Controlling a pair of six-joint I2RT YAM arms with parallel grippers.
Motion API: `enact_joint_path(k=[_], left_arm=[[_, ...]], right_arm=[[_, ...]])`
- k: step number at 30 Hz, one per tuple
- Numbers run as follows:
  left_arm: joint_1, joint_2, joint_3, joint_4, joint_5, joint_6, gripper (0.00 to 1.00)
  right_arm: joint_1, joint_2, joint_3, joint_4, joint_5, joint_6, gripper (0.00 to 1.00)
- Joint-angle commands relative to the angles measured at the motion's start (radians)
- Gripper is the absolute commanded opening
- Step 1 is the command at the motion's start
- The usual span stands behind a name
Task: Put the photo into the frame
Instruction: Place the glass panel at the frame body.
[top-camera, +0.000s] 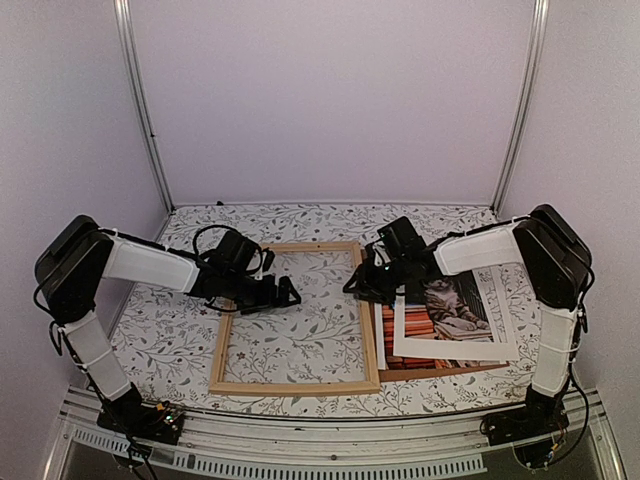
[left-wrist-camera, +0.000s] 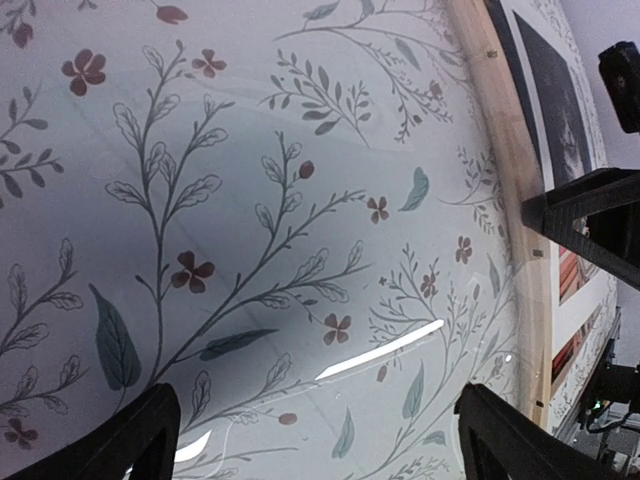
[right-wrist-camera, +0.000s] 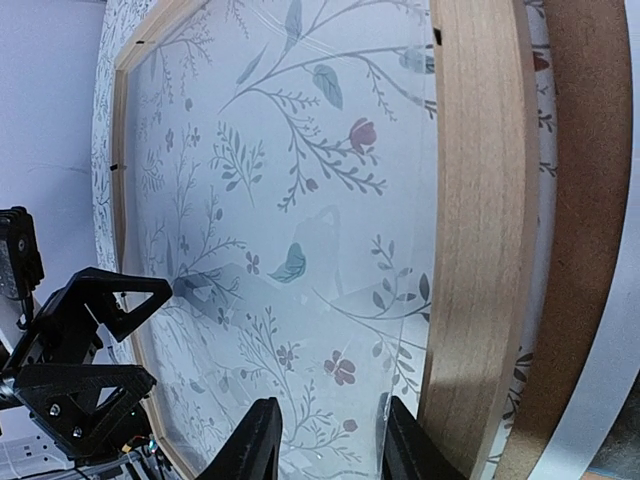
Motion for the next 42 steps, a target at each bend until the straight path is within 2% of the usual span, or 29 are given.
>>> enact_joint_path(k=[1,17,24,29,34,40,42], left_arm=[[-0.011,-0.009,-0.010,-0.029,-0.011,0.004,0.99],[-0.011,-0.021,0.017,-0.044,-0.012,0.010,0.99],[-0.011,-0.088,0.039,-0.033,-0.037,0.032,0.99],[-0.010,-0.177,0.043,-0.053,-0.126,0.062,1.00],[-0.009,-0.249,0.047,-0.105,-0.223,0.092,1.00],[-0.010,-0.310,0.050,-0.109,-0.212,0.158,1.00],[-0.013,-0.315,0.054,-0.109,-0.194,0.173,1.00]], right_arm=[[0.007,-0.057,0.033,-0.046,0.055,-0.037,0.35],[0.007,-0.116,0.061,-0.147,0.177,-0.109,0.36],[0.005,-0.149,0.067,-0.201,0.245,-0.180,0.39],[0.007,-0.164,0.062,-0.238,0.259,-0.245,0.54],[-0.007,-0.205,0.034,-0.292,0.341,-0.274,0.69],[-0.094,-0.293,-0.042,-0.368,0.476,-0.313,0.86],[-0.138,-0.333,-0.091,-0.381,0.502,-0.327,0.88]])
